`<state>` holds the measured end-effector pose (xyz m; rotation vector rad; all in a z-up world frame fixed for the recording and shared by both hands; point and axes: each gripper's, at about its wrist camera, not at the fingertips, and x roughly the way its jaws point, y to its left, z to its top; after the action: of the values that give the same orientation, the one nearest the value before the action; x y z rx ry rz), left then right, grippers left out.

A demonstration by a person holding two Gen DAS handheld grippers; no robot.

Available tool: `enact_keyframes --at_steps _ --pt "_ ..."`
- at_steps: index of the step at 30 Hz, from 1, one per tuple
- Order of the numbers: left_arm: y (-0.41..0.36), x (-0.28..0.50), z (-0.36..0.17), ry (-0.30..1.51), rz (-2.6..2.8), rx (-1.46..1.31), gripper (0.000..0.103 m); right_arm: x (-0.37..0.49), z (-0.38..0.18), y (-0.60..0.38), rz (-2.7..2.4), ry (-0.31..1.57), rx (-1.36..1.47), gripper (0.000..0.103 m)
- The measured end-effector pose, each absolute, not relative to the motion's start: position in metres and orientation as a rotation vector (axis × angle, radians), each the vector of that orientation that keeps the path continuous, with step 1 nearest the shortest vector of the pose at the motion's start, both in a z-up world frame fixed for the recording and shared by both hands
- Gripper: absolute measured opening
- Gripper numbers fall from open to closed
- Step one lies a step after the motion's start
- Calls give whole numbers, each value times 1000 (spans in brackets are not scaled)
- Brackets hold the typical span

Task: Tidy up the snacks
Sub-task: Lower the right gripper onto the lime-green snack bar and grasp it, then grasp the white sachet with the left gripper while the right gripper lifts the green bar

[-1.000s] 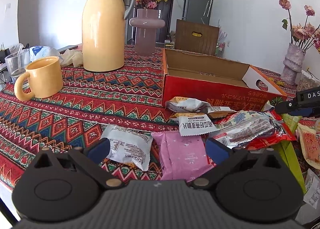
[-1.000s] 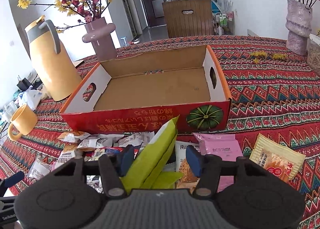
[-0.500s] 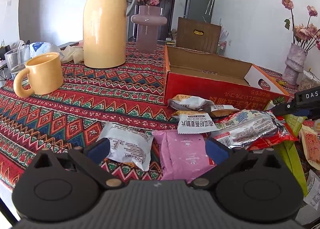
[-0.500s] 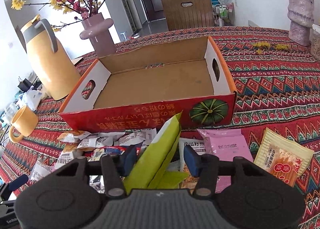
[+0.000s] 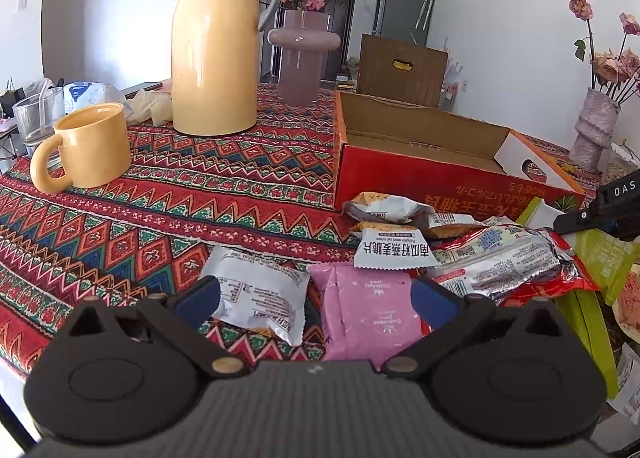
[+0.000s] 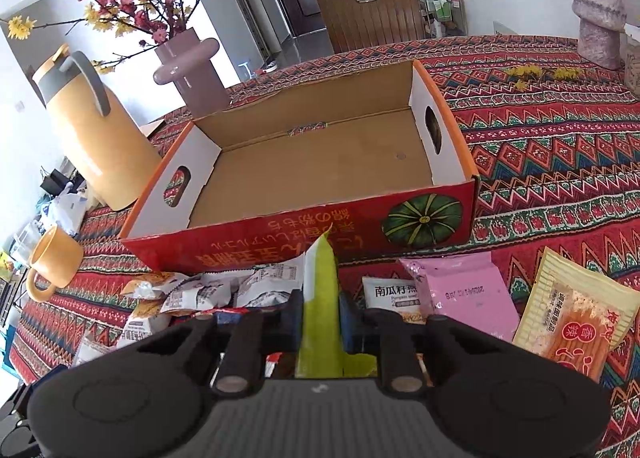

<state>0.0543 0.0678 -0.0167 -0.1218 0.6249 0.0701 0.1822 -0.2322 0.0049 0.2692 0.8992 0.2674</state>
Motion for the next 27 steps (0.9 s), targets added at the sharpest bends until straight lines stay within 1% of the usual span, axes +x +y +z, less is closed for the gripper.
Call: enact_keyframes --at_steps 12,20,27 --pt "76 60 -13 633 124 -95 103 165 13 -257 268 798 351 17" --pt "94 69 -22 688 217 -39 103 146 18 -276 273 706 404 17" --pt "98 77 -28 723 216 26 103 136 15 -285 260 670 423 17"
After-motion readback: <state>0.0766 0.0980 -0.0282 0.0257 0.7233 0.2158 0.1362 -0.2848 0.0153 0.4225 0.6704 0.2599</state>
